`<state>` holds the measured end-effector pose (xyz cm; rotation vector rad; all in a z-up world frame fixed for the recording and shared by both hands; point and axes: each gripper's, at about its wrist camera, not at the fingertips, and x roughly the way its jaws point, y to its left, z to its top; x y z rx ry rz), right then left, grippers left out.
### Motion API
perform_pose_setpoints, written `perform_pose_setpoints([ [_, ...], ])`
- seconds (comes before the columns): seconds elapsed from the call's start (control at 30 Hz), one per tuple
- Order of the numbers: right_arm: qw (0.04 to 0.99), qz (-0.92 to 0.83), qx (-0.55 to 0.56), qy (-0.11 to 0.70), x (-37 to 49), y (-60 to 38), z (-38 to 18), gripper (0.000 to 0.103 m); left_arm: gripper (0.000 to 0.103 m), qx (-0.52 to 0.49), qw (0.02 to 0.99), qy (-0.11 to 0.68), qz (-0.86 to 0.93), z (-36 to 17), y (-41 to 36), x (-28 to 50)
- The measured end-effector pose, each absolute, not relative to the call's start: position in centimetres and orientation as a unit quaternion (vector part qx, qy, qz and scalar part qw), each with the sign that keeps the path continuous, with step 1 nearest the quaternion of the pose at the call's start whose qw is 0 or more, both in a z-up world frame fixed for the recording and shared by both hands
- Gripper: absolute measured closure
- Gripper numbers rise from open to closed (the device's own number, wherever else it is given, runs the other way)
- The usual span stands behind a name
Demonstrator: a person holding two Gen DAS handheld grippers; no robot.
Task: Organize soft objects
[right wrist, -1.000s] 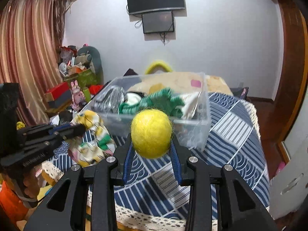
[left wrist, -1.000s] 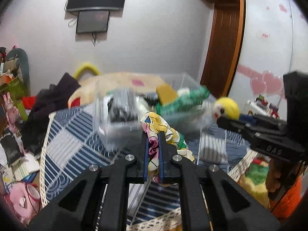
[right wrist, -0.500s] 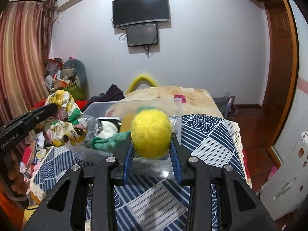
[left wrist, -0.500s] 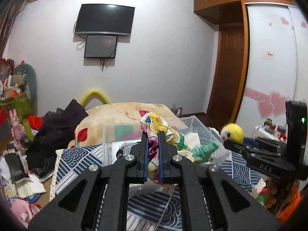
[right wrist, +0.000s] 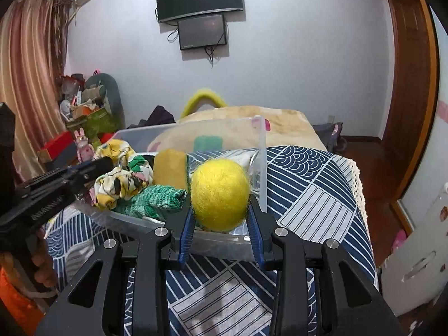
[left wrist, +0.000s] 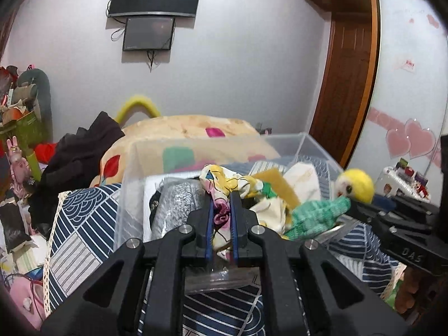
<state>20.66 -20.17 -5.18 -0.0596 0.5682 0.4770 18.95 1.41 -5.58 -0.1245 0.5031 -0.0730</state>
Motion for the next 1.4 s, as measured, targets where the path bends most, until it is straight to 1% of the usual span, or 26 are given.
perform_pose_setpoints([
  [0.03,0.932,0.231,-0.036,0.276,20.5,-20.0,-5.1,0.07,0.093,-0.058,0.965,0.252,-0.034,-5.9,1.3,19.0],
  [0.07,0.933,0.229,-0.04,0.276,20.4,-19.9,-5.1,0.07,0.09,-0.054,0.966,0.251,-0.033,-6.0,1.3,19.0],
  [0.1,0.933,0.227,-0.042,0.275,20.3,-19.8,-5.1,0.069,0.084,-0.05,0.966,0.25,-0.033,-6.0,1.1,18.8],
  [0.13,0.933,0.226,-0.045,0.275,20.1,-19.8,-5.0,0.069,0.081,-0.046,0.967,0.249,-0.033,-6.0,0.9,18.6],
  [0.17,0.933,0.228,-0.044,0.275,20.0,-19.8,-4.9,0.067,0.074,-0.043,0.967,0.248,-0.034,-5.9,0.8,18.4],
  [0.2,0.932,0.23,-0.042,0.276,19.9,-19.9,-4.9,0.066,0.065,-0.041,0.968,0.246,-0.035,-5.8,0.7,18.1],
  [0.27,0.932,0.232,-0.037,0.276,19.8,-20.1,-4.7,0.064,0.057,-0.041,0.969,0.243,-0.036,-5.6,0.7,17.6],
  [0.3,0.932,0.233,-0.036,0.274,19.7,-20.2,-4.6,0.062,0.057,-0.041,0.969,0.242,-0.038,-5.4,0.7,17.4],
  [0.37,0.934,0.234,-0.034,0.269,19.6,-20.3,-4.4,0.057,0.057,-0.041,0.97,0.238,-0.04,-5.1,0.7,16.9],
  [0.47,0.938,0.233,-0.031,0.255,19.0,-20.6,-3.5,0.051,0.051,-0.037,0.972,0.23,-0.042,-4.2,0.8,16.3],
  [0.53,0.94,0.236,-0.029,0.246,18.5,-20.8,-3.0,0.049,0.05,-0.04,0.973,0.224,-0.043,-3.6,1.0,15.7],
  [0.6,0.942,0.238,-0.029,0.236,18.1,-20.9,-2.4,0.048,0.044,-0.042,0.975,0.215,-0.043,-2.9,1.1,14.9],
  [0.77,0.946,0.248,-0.032,0.206,16.4,-21.1,-1.1,0.042,0.04,-0.046,0.981,0.185,-0.039,-1.3,1.2,12.6],
  [0.8,0.947,0.25,-0.033,0.2,15.9,-21.1,-0.9,0.04,0.038,-0.046,0.981,0.182,-0.04,-1.1,1.1,12.3],
  [0.87,0.951,0.251,-0.037,0.18,14.9,-21.1,-0.2,0.033,0.034,-0.049,0.983,0.172,-0.043,-0.6,1.0,11.5],
  [0.93,0.953,0.251,-0.04,0.162,14.0,-21.1,0.5,0.028,0.03,-0.048,0.984,0.165,-0.045,-0.1,0.9,10.8],
  [1.0,0.956,0.25,-0.038,0.147,13.4,-21.2,1.0,0.023,0.022,-0.046,0.986,0.156,-0.045,0.2,0.8,10.0],
  [1.03,0.958,0.248,-0.037,0.138,13.0,-21.2,1.3,0.02,0.02,-0.044,0.987,0.151,-0.045,0.4,0.8,9.6],
  [1.1,0.961,0.244,-0.034,0.127,12.7,-21.3,1.7,0.017,0.013,-0.044,0.988,0.142,-0.044,0.6,0.7,8.9],
  [1.23,0.965,0.239,-0.027,0.106,11.9,-21.6,2.1,0.001,0.005,-0.043,0.99,0.127,-0.042,1.1,0.7,7.6],
  [1.4,0.965,0.24,-0.022,0.1,11.8,-21.6,2.2,0.0,0.002,-0.038,0.991,0.119,-0.041,1.4,0.6,6.8],
])
